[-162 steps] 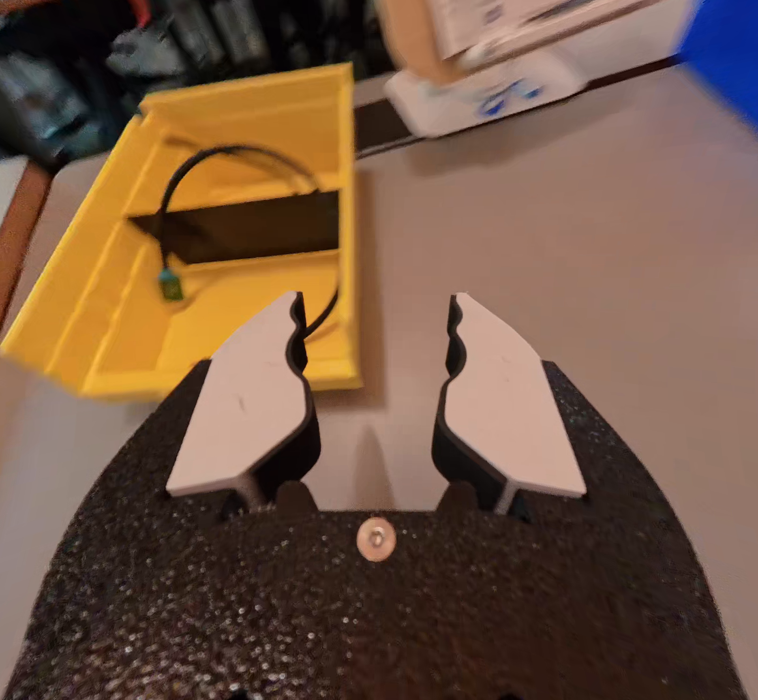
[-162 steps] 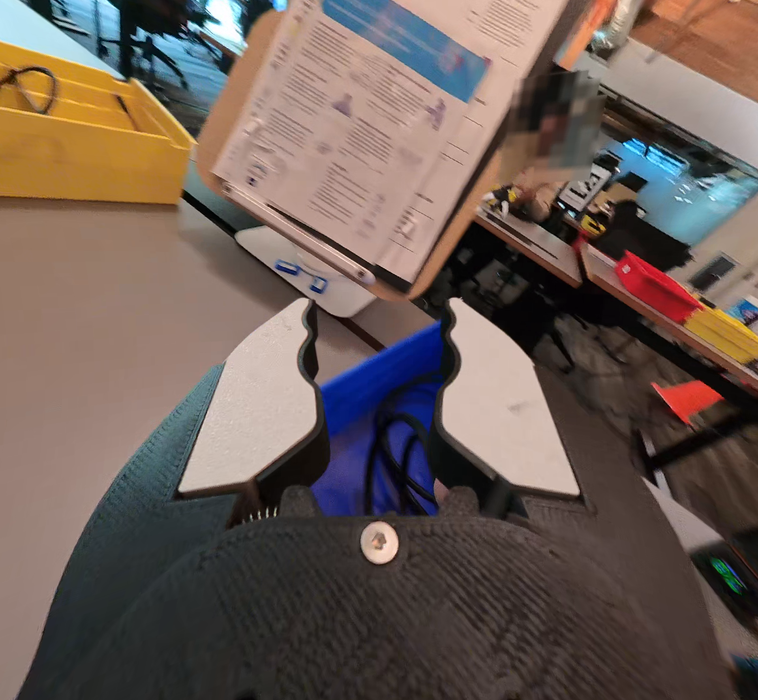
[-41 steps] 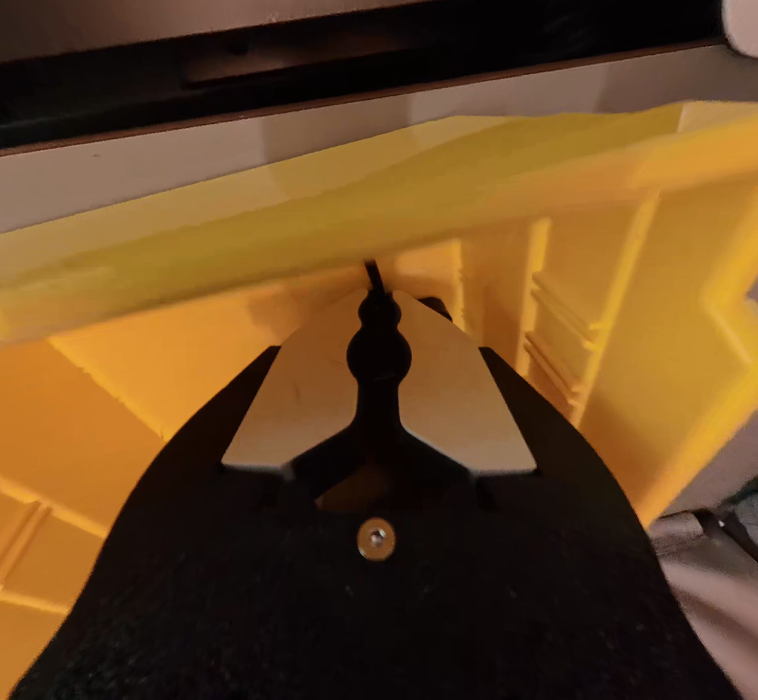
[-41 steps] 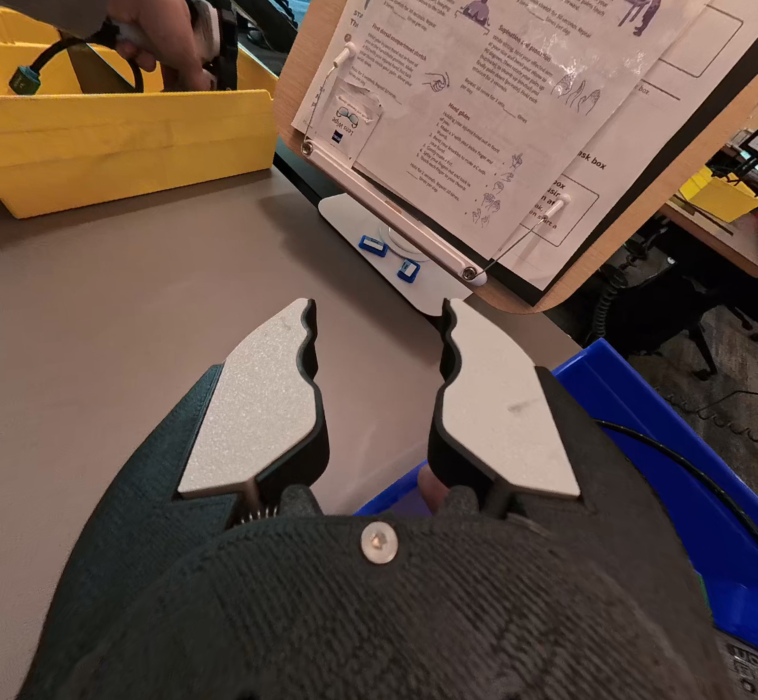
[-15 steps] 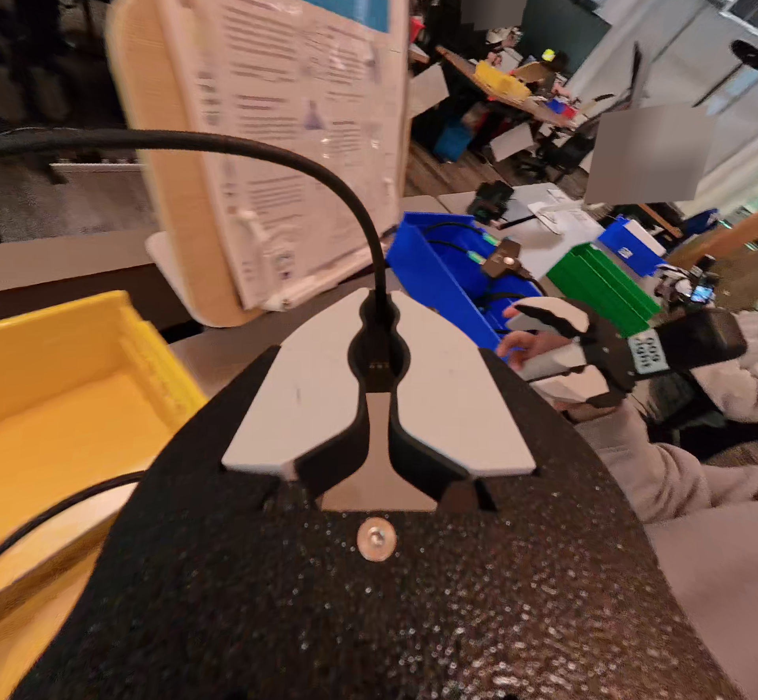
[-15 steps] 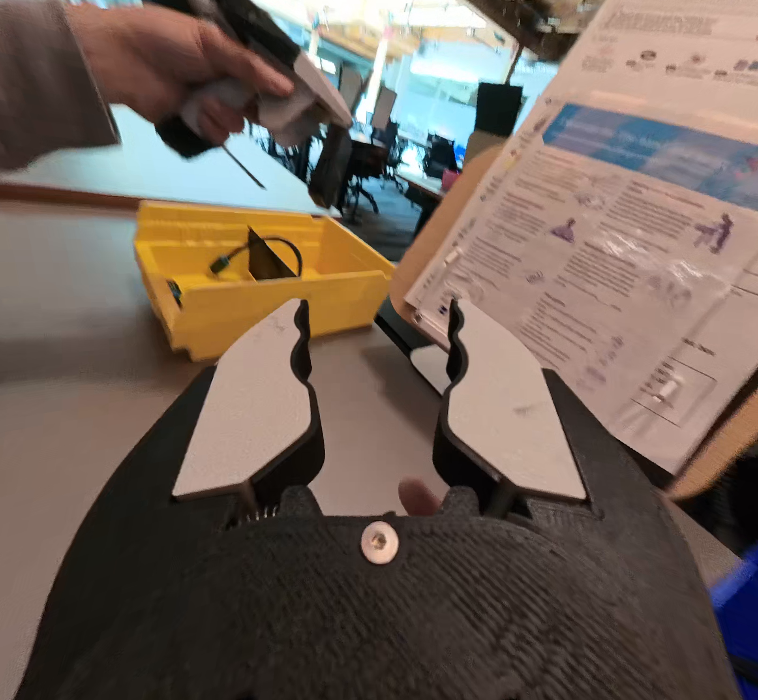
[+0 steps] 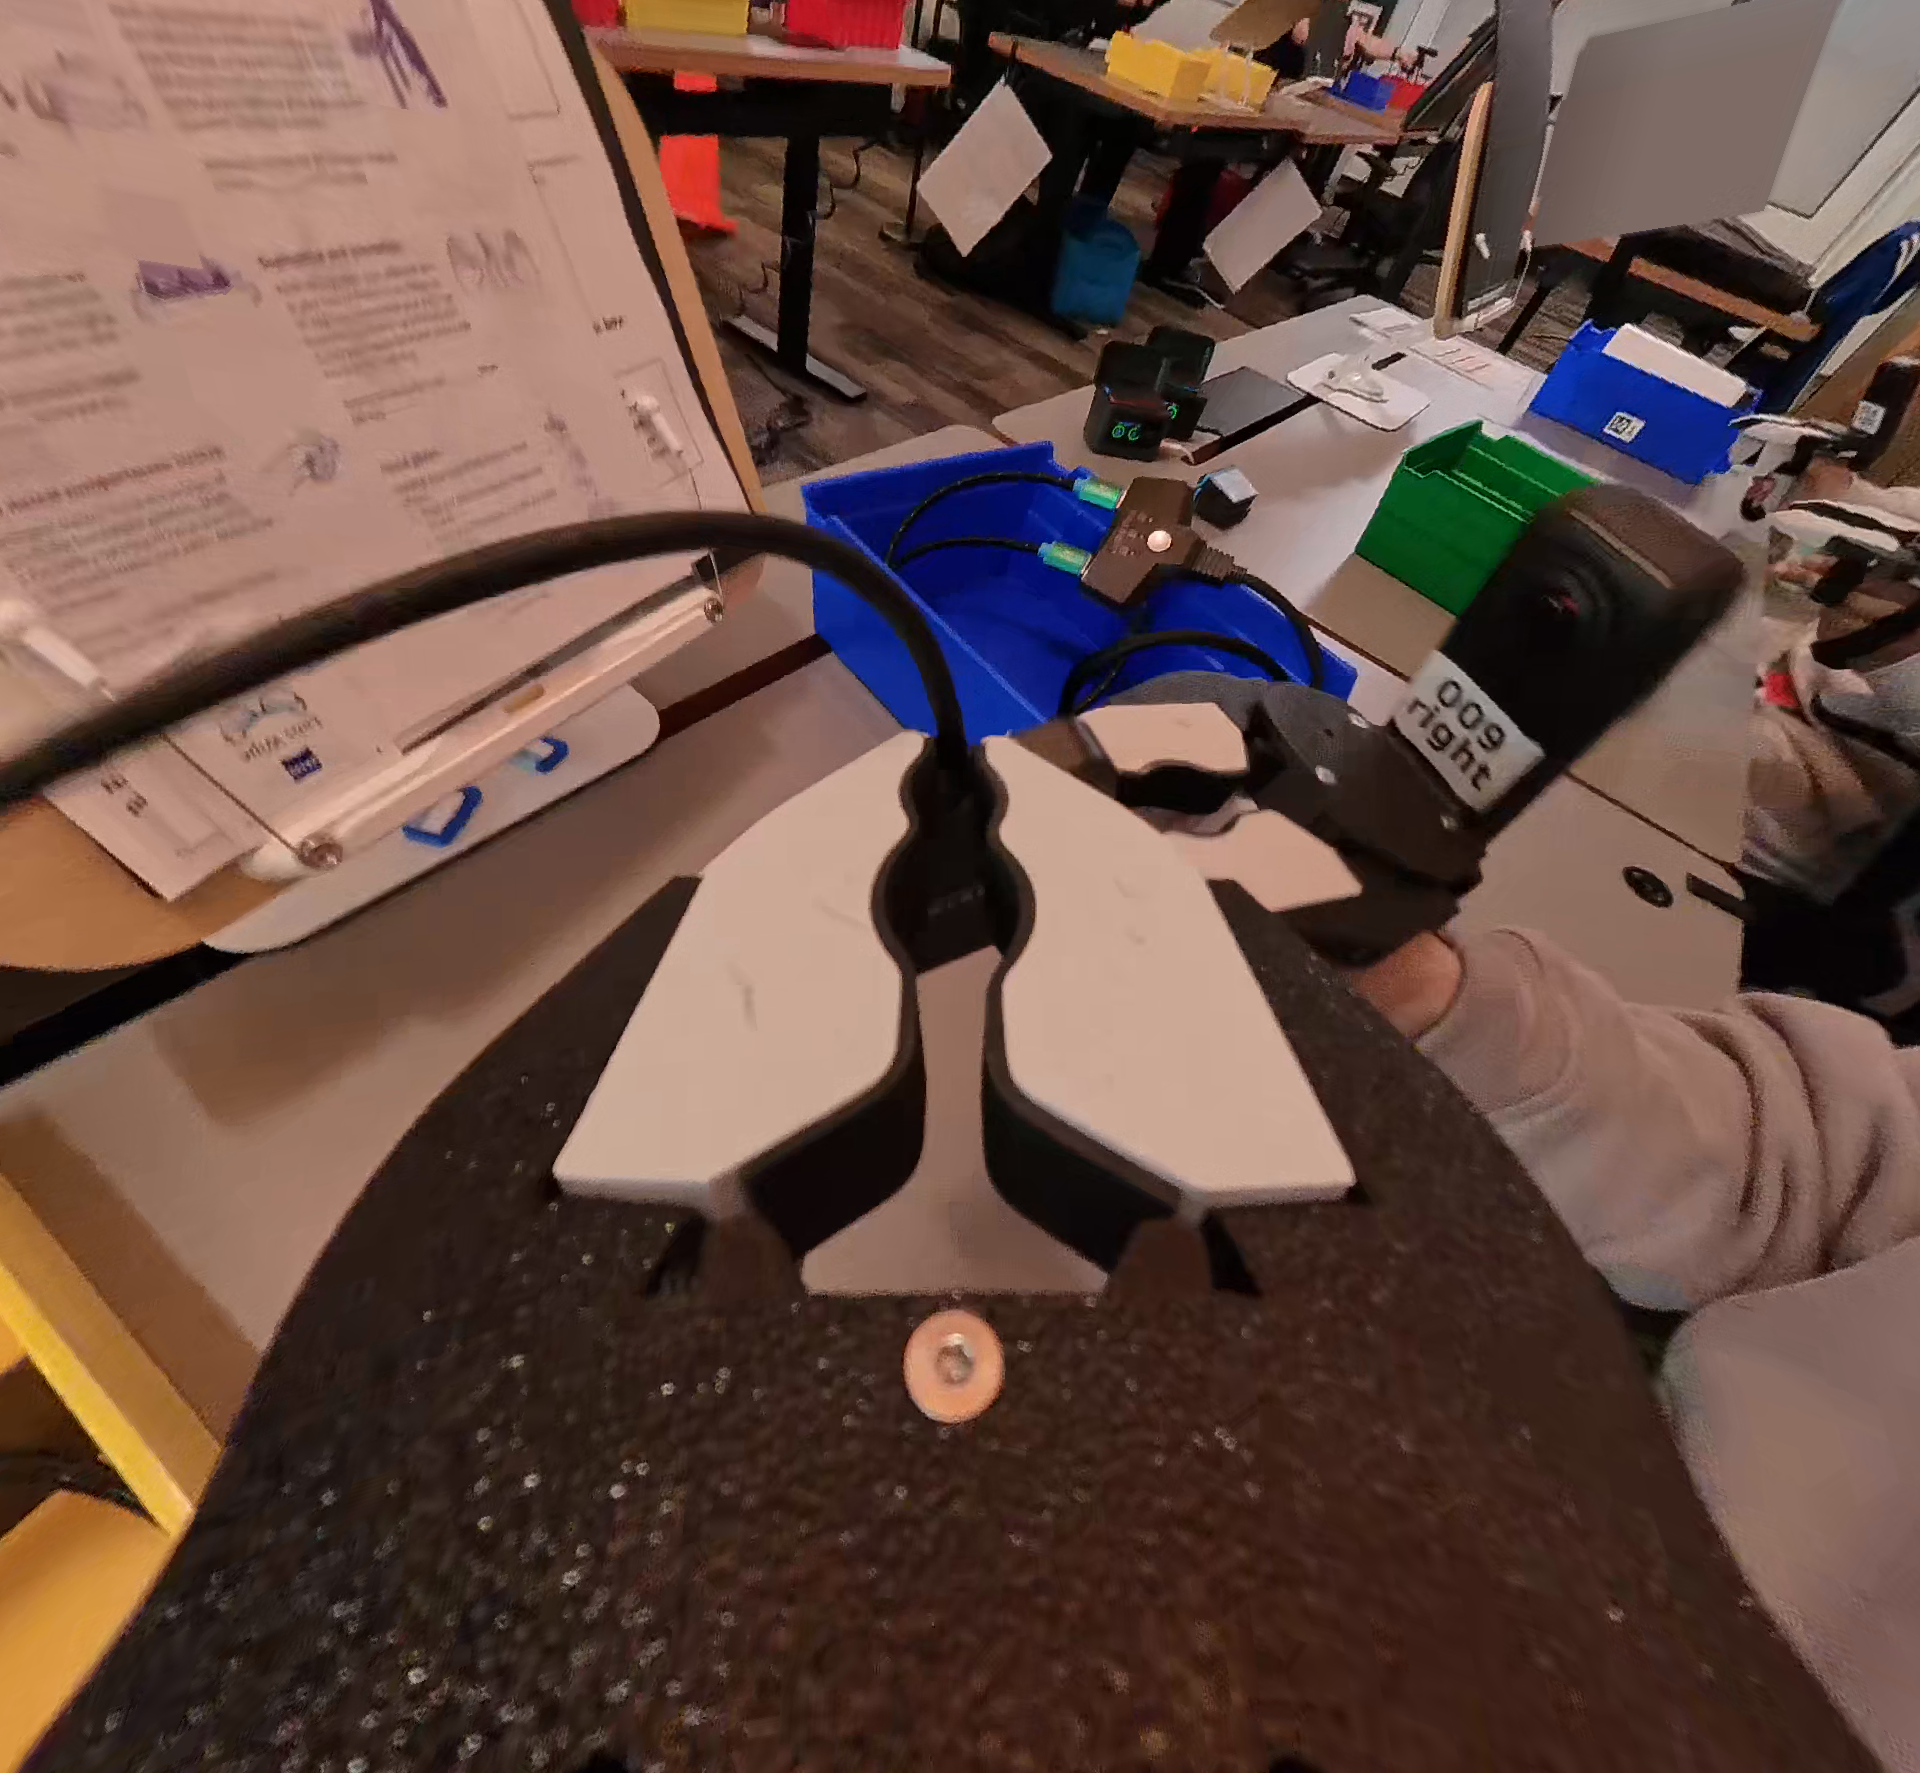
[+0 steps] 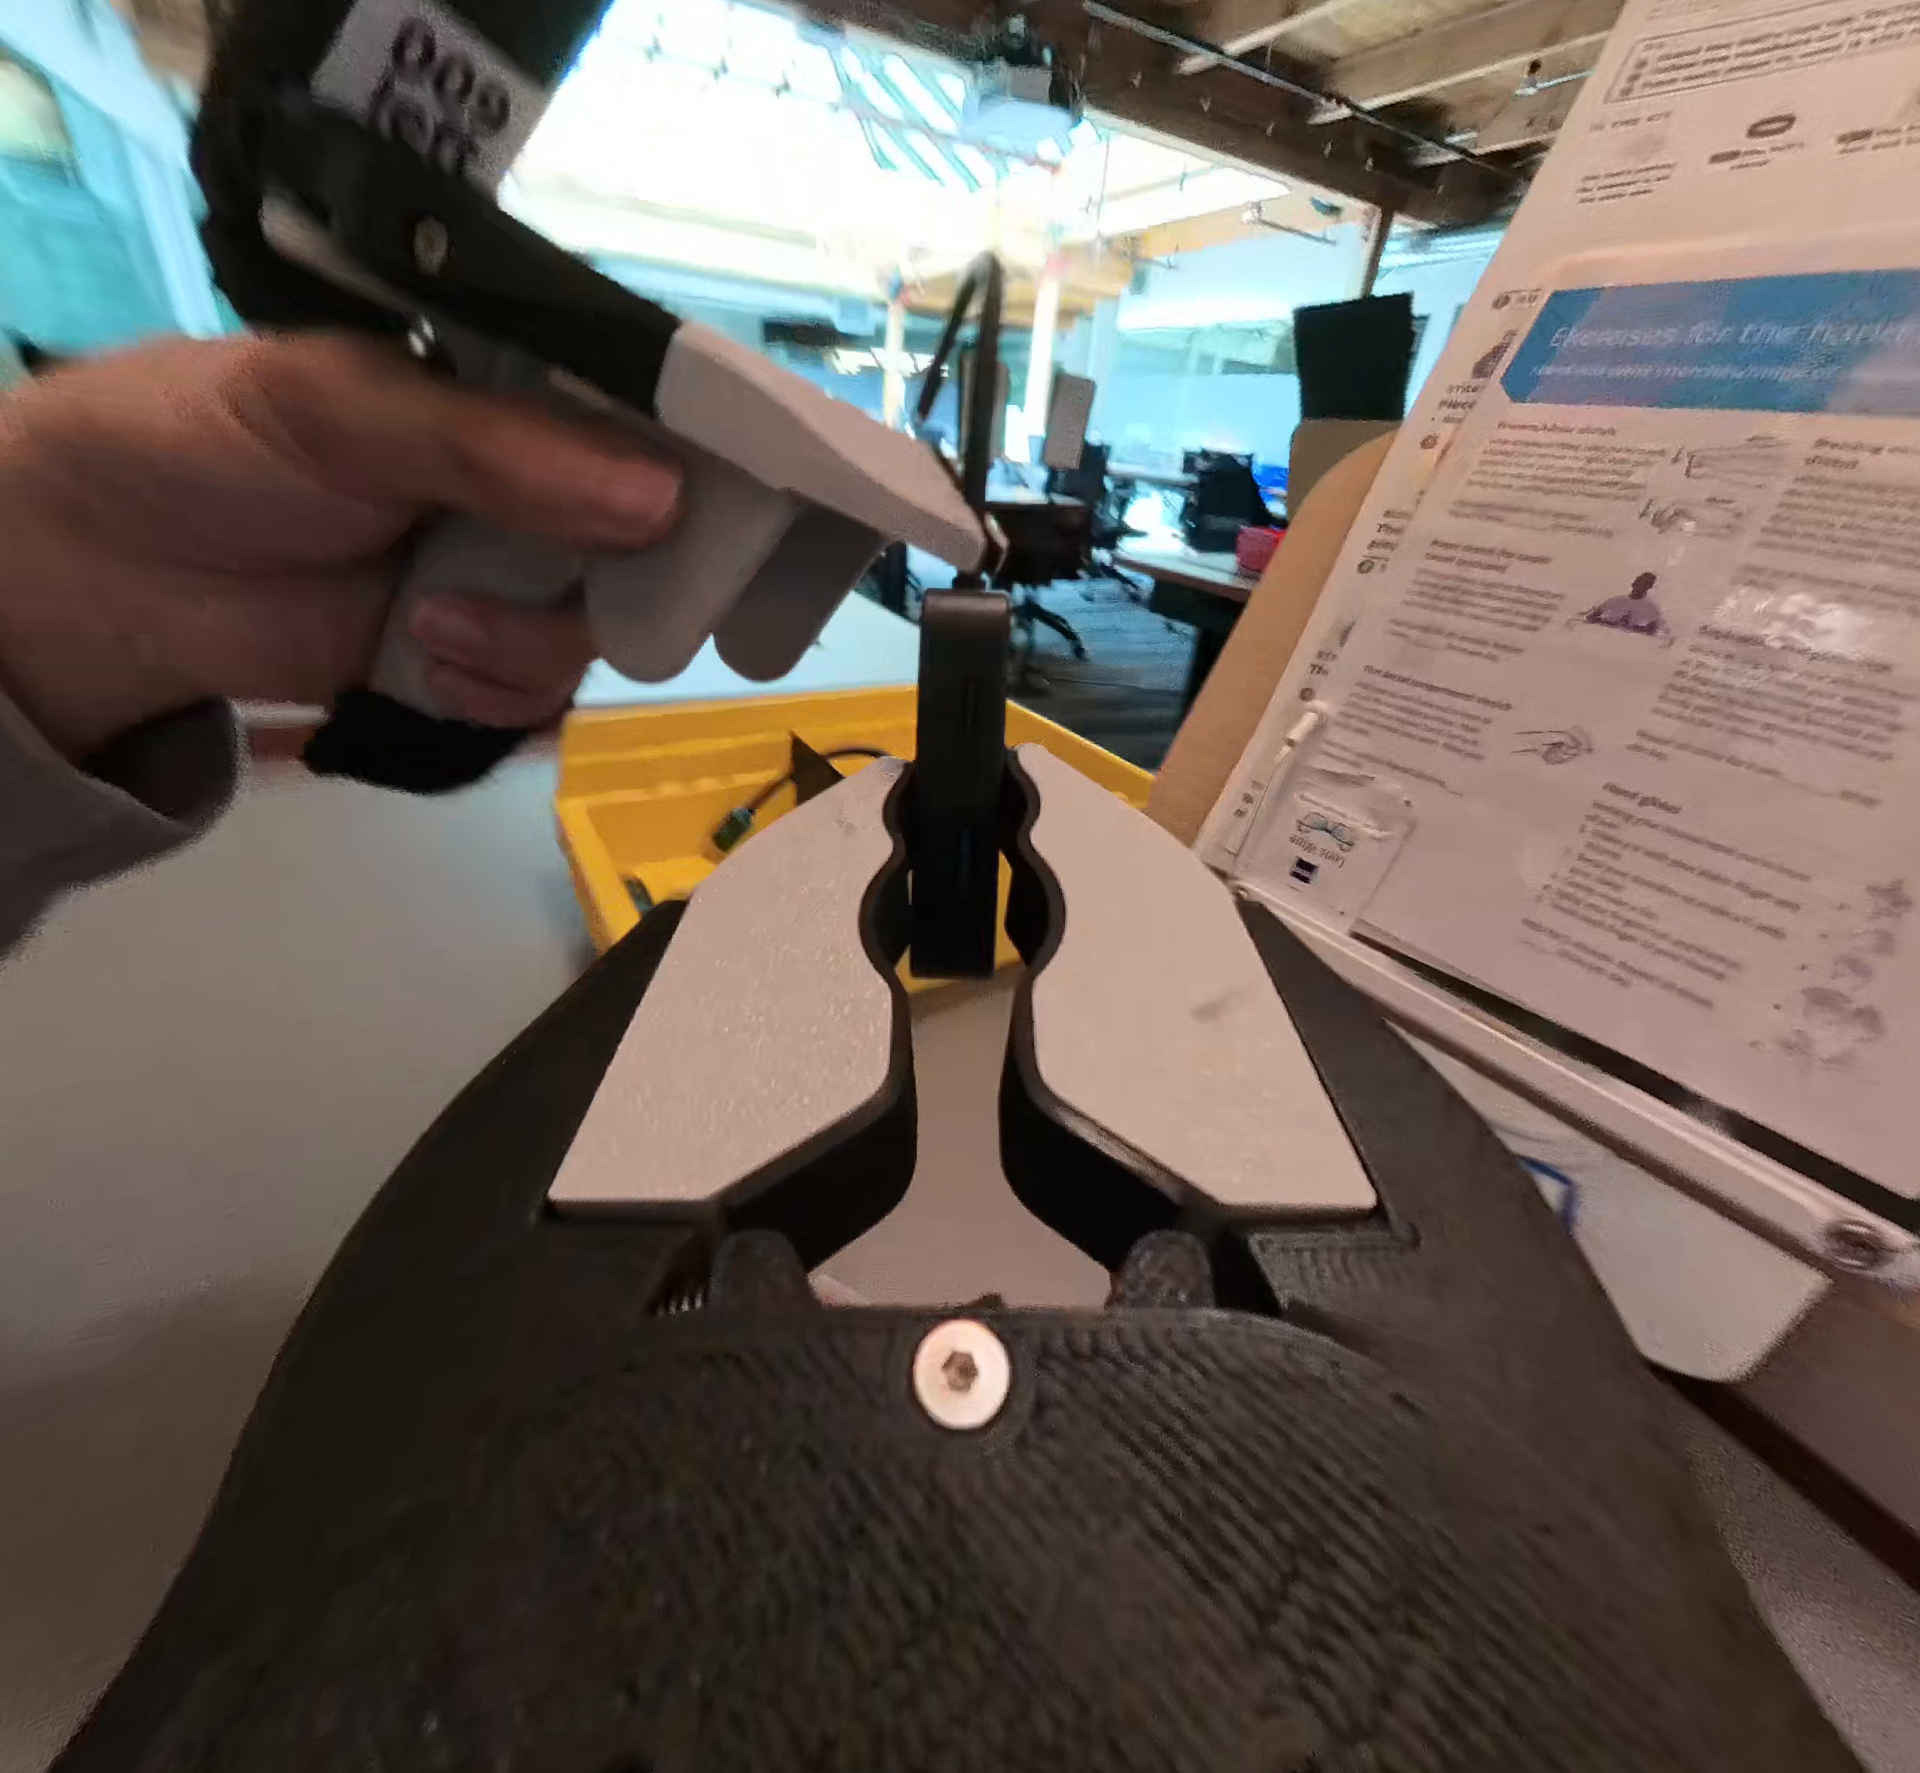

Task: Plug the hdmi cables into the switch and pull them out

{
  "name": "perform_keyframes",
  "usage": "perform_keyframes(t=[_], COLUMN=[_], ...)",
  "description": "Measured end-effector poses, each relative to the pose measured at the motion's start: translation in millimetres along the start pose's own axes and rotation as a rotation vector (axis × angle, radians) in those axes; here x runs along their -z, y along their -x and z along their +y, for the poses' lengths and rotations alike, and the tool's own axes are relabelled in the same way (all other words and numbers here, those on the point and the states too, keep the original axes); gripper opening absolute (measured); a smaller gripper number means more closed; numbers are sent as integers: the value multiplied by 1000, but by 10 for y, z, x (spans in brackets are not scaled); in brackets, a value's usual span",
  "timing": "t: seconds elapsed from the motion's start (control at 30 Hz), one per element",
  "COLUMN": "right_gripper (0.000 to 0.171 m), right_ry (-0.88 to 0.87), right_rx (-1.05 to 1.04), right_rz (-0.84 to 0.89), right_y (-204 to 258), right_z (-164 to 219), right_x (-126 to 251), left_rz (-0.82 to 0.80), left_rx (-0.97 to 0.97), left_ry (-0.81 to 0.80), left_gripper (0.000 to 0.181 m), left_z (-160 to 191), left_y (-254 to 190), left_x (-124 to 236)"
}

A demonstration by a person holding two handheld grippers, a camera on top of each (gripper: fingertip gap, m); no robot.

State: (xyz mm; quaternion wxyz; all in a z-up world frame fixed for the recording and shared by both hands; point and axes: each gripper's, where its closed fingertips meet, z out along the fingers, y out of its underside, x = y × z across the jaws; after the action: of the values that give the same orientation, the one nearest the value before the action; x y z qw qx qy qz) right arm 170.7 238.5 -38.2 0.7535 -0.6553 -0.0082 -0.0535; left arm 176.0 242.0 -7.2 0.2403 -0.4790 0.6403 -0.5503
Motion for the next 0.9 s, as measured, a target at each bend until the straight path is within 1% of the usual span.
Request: perform_keyframes(t=[0.03, 0.07, 0.1, 0.13, 0.2, 0.27, 0.3, 0.4, 0.43, 0.47, 0.53, 0.63, 0.7, 0.73, 0.77, 0.83, 0.9], right_gripper=[14, 13, 13, 13, 13, 13, 14, 13, 13, 13, 13, 13, 14, 15, 24, 65, 79], right_ry=[-39, -83, -145, -195, -271, -324, -331, -309, -317, -335, -320, -307, -295, -286, -283, -331, -296], right_rx=[-86, -224, -376, -517, -749, -895, -932, -927, -935, -946, -950, -893, -835, -771, -669, -429, -147], right_rz=[-25, -43, -76, -137, -210, -324, -345, -410, -426, -448, -473, -467, -489, -468, -432, -347, -333], right_y=[-14, -56, -95, -109, -190, -184, -182, -60, -27, 4, 66, 95, 138, 145, 144, 129, 202], right_z=[-55, -114, -184, -241, -318, -403, -416, -411, -419, -437, -407, -356, -344, -319, -289, -302, -243], right_x=[26, 53, 86, 118, 180, 232, 237, 201, 191, 189, 156, 135, 142, 133, 128, 177, 239], left_rz=[7, 5, -7, -22, -25, 20, 63, 207, 246, 275, 278, 273, 320, 335, 345, 370, 420], left_rx=[-34, -74, -106, -126, -131, -59, 1, 164, 192, 203, 190, 206, 311, 377, 444, 548, 632], left_ry=[-15, -27, -34, -38, -53, -67, -79, -161, -170, -157, -116, -131, -124, -119, -112, -90, -66], left_gripper=[13, 29, 41, 48, 47, 44, 42, 40, 39, 34, 18, 15, 14, 14, 14, 14, 14], left_z=[-27, -48, -51, -29, 68, 184, 218, 175, 168, 189, 273, 322, 353, 376, 401, 462, 510], left_y=[-28, -47, -54, -54, -60, -66, -81, -182, -227, -272, -306, -293, -304, -293, -273, -237, -249], left_x=[13, 37, 69, 101, 140, 147, 152, 180, 180, 167, 126, 125, 145, 146, 149, 174, 221])
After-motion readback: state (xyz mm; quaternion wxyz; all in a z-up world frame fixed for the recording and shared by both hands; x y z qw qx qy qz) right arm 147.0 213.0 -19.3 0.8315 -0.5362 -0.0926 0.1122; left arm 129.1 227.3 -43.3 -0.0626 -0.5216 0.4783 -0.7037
